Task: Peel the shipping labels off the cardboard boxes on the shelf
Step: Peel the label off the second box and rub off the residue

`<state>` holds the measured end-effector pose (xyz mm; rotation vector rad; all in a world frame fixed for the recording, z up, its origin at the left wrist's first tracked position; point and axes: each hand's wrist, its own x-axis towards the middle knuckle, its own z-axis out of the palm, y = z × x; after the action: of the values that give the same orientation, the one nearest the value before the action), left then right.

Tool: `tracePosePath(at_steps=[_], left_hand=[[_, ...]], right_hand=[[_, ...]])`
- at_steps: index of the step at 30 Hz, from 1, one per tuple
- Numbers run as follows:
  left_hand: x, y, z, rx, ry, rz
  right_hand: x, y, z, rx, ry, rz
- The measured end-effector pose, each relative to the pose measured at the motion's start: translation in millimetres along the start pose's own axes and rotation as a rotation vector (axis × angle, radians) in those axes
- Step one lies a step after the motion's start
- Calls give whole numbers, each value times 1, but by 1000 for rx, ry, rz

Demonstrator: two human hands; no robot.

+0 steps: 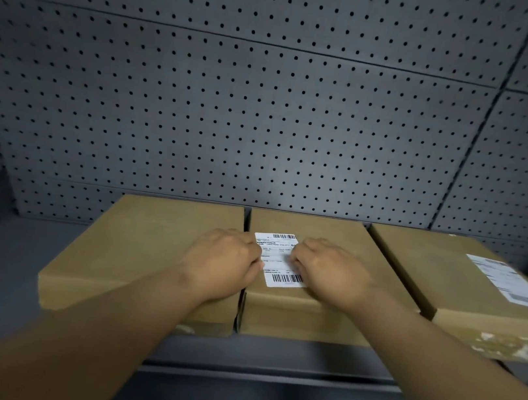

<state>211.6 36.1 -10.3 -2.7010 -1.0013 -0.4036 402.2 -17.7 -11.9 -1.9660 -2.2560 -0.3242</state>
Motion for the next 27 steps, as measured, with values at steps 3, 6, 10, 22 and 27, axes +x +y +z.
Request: tracePosePath(at_steps=[3,6,10,22,27], left_hand=[[2,-2,2,-17,-19,-1],[4,-5,4,-51,-34,-2],[3,-9,7,-126,-40,-22],[2,-10,18,-220,-9,-109],[2,-9,16,-236,2,-126]], right_hand=[[3,-1,-3,12,-26,29],[11,0,-9,90,-22,81],[30,0,-8,152,-26,111],[91,-4,7,316,-66,-36],[103,-1,16,393,-90,-74]])
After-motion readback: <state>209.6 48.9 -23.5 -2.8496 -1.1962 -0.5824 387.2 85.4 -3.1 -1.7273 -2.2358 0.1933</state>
